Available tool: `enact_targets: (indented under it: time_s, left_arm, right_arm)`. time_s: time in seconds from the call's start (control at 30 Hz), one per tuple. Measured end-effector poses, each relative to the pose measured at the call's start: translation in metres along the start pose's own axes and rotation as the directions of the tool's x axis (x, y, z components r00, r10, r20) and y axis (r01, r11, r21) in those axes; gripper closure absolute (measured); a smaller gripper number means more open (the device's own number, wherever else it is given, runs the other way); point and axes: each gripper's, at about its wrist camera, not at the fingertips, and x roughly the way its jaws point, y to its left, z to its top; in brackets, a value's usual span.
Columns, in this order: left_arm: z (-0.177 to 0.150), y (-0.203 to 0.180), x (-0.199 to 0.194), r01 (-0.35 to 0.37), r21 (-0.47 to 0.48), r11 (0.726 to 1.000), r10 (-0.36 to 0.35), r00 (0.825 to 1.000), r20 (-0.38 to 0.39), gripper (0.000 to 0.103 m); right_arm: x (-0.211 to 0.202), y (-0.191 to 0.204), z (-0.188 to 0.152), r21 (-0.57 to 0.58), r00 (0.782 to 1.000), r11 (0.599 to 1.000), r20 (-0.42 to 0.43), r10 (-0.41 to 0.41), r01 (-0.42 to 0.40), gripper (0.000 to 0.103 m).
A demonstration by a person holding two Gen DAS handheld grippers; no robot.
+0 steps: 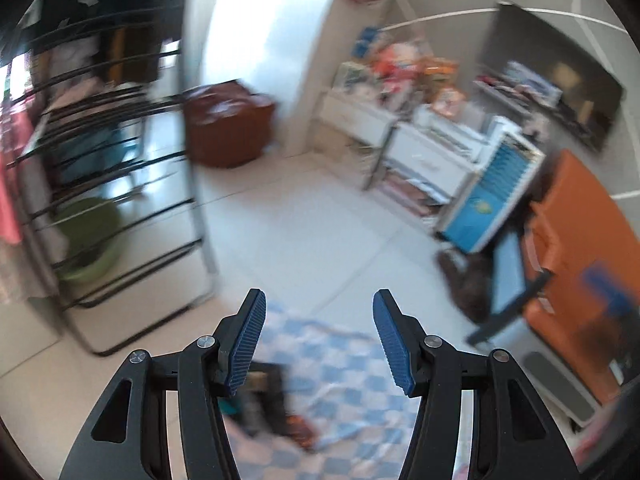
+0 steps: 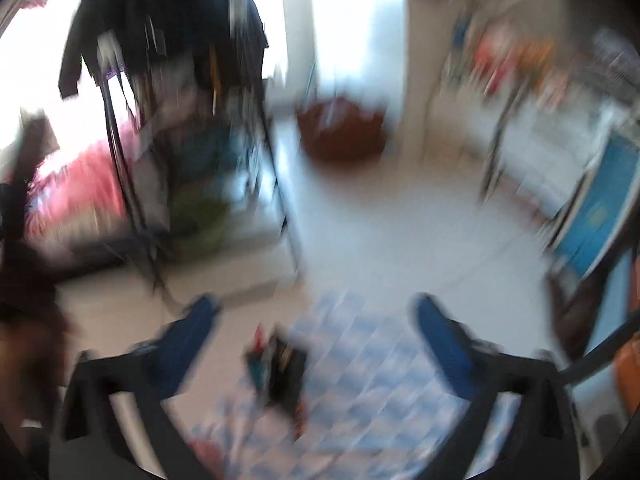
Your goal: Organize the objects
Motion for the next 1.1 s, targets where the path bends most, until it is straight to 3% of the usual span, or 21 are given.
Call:
enact_targets:
  time_s: [0.07, 0.2, 0.3, 0.33, 0.4, 0.47, 0.53, 0.57, 0.67, 0.73, 0.9, 1.03, 1.1]
  left_arm:
    - [-0.01, -0.022, 0.006, 0.044, 0.015, 0.999, -0.044, 0.999, 0.011, 0.049]
    - [-0.03, -0.06, 0.005, 0.108, 0.06, 0.992, -0.111, 0.993, 0.049, 0.049]
    - [-0.047, -0.062, 0.011, 0.093, 0.101, 0.991, -0.1, 0.993, 0.06, 0.049]
    - [-0.054, -0.059, 0.012, 0.087, 0.096, 0.992, -0.092, 0.994, 0.051, 0.049]
    - [-0.06, -0.046, 0.018, 0.086, 0.065, 0.994, -0.088, 0.996, 0.026, 0.049]
    - [-0.064, -0.035, 0.018, 0.059, 0.024, 0.998, -0.059, 0.998, 0.0, 0.049]
    - [-0.064, -0.022, 0.021, 0.032, -0.003, 0.999, -0.032, 0.999, -0.028, 0.049]
    - [-0.063, -0.016, 0.023, 0.02, -0.012, 1.0, -0.021, 0.999, -0.042, 0.049]
    - [-0.059, -0.002, 0.021, 0.001, -0.026, 1.0, -0.003, 0.999, -0.052, 0.049]
    - [-0.056, 0.003, 0.016, -0.009, -0.009, 1.0, 0.009, 0.999, -0.04, 0.049]
    - [-0.046, -0.017, 0.01, -0.028, 0.083, 0.996, 0.027, 1.0, 0.004, 0.049]
    - [-0.058, -0.041, 0.002, -0.061, 0.18, 0.982, 0.05, 0.997, 0.061, 0.049]
    - [-0.071, -0.046, 0.0, -0.066, 0.201, 0.977, 0.053, 0.996, 0.068, 0.039]
  right_arm:
    - [-0.069, -0.022, 0.016, 0.041, 0.987, 0.997, 0.142, -0.077, 0.072, 0.0]
    - [-0.161, -0.052, 0.031, 0.131, 0.972, 0.991, 0.228, -0.06, 0.03, 0.0]
    - [-0.215, -0.052, 0.032, 0.146, 0.946, 0.981, 0.277, -0.167, 0.13, 0.0]
    - [-0.228, -0.052, 0.032, 0.151, 0.94, 0.98, 0.295, -0.172, 0.132, 0.0]
    - [-0.252, -0.054, 0.025, 0.184, 0.92, 0.981, 0.374, -0.121, 0.055, 0.0]
    - [-0.267, -0.052, 0.02, 0.207, 0.882, 0.978, 0.454, -0.124, 0.031, 0.0]
    - [-0.267, -0.041, 0.016, 0.202, 0.854, 0.976, 0.489, -0.177, 0.086, 0.0]
    - [-0.261, -0.03, 0.014, 0.199, 0.856, 0.973, 0.478, -0.199, 0.116, 0.0]
    - [-0.24, -0.012, 0.012, 0.182, 0.895, 0.976, 0.406, -0.186, 0.12, 0.0]
    - [-0.22, -0.002, 0.008, 0.163, 0.908, 0.969, 0.348, -0.231, 0.184, 0.0]
    - [-0.155, 0.029, -0.016, 0.007, 0.866, 0.903, 0.28, -0.414, 0.429, 0.0]
    - [-0.109, 0.023, -0.034, -0.042, 0.852, 0.864, 0.198, -0.485, 0.502, 0.0]
    - [-0.089, 0.014, -0.041, -0.011, 0.847, 0.853, 0.125, -0.517, 0.522, 0.0]
